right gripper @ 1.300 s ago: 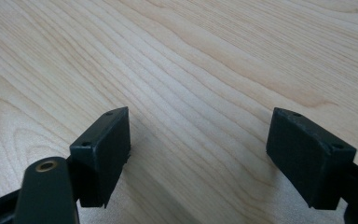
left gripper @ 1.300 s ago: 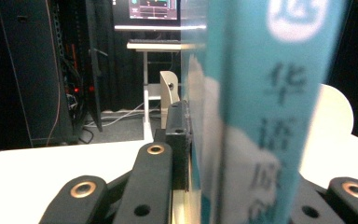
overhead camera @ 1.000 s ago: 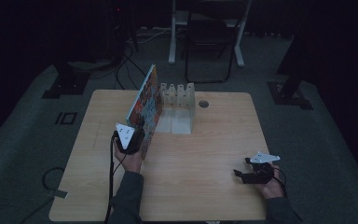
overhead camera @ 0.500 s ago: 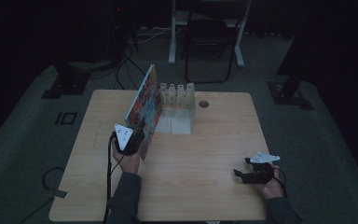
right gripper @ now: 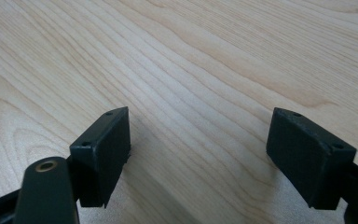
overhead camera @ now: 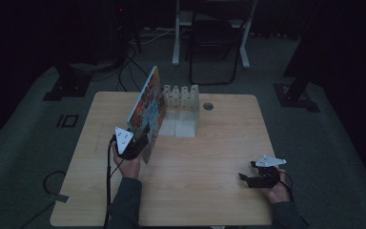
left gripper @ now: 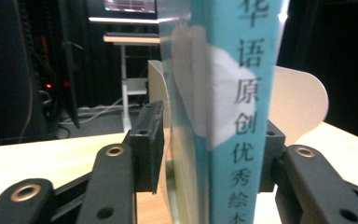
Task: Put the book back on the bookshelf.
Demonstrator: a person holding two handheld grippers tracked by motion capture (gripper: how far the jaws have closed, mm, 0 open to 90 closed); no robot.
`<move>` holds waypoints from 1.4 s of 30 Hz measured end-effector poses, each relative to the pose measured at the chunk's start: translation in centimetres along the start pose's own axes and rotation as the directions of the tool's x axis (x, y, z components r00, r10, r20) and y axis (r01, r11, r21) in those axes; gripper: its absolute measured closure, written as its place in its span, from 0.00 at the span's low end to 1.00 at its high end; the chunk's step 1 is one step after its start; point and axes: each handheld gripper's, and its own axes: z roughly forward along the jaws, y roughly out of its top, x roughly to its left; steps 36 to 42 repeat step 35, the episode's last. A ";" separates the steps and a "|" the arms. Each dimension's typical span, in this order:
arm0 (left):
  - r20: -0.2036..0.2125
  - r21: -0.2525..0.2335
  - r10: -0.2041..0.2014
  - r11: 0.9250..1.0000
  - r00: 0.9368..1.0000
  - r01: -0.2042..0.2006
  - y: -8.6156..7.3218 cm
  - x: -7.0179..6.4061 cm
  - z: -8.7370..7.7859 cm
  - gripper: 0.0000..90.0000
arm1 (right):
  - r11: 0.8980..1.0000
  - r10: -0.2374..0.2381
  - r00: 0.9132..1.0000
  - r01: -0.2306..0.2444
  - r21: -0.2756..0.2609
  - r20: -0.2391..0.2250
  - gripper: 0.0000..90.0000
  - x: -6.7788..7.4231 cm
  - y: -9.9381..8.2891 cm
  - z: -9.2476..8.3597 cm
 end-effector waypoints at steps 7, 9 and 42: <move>0.047 0.031 0.013 0.999 0.999 -0.014 0.0 0.2 -0.3 0.56 | 1.000 -0.001 1.000 0.001 0.000 -0.001 0.23 0.0 0.0 0.0; 0.050 0.035 0.015 0.999 0.999 -0.017 0.0 0.3 -0.4 0.56 | 1.000 -0.001 1.000 0.001 0.000 -0.001 0.23 0.0 0.0 0.0; 0.120 0.067 0.033 0.997 0.992 -0.041 -0.1 0.2 -3.8 0.52 | 1.000 -0.001 1.000 0.001 0.000 -0.003 0.23 0.0 0.0 0.0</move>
